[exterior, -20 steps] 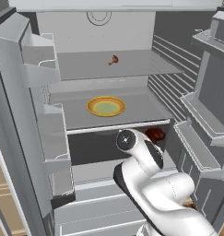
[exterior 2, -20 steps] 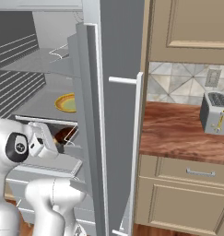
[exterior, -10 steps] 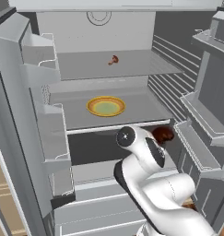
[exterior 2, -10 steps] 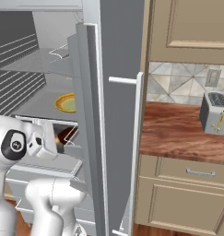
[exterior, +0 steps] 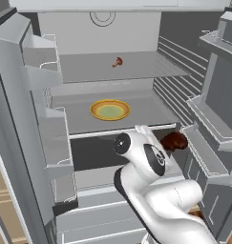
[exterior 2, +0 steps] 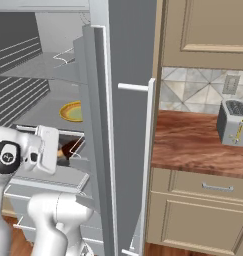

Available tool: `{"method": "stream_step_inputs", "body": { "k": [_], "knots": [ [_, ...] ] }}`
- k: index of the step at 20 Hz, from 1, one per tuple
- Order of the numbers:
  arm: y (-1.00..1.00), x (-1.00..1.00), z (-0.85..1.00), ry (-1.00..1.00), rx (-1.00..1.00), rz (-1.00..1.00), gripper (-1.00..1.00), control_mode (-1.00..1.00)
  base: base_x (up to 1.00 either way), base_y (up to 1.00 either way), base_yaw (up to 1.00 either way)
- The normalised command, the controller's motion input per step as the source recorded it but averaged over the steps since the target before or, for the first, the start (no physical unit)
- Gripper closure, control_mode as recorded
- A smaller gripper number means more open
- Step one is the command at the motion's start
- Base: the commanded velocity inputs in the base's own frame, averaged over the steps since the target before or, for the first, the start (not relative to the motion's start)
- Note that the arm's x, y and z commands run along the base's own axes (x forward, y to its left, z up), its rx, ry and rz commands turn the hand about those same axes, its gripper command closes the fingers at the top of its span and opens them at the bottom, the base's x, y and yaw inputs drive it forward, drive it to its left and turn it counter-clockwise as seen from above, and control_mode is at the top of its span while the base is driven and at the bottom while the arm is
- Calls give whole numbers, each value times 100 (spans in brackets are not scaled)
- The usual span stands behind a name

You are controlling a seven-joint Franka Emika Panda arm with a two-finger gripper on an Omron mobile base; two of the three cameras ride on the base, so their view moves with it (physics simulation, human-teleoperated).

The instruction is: Transport the steak from the fridge to the microwave and turn on the microwave.

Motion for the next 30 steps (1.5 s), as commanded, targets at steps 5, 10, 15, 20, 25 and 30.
{"method": "stream_step_inputs", "body": {
  "k": [5,10,15,20,25,30],
  "knots": [
    [-4,-12,0,-7,0,-10,100,100,-10,-2,-7],
    [0,0,0,0,0,0,100,100,-31,0,-17],
    [0,0,0,0,0,0,100,100,-40,0,-13],
    [0,0,0,0,0,0,100,100,-42,0,-11],
    [0,0,0,0,0,0,100,100,-43,1,-14],
    [0,0,0,0,0,0,100,100,-42,4,-17]
  ]
}}
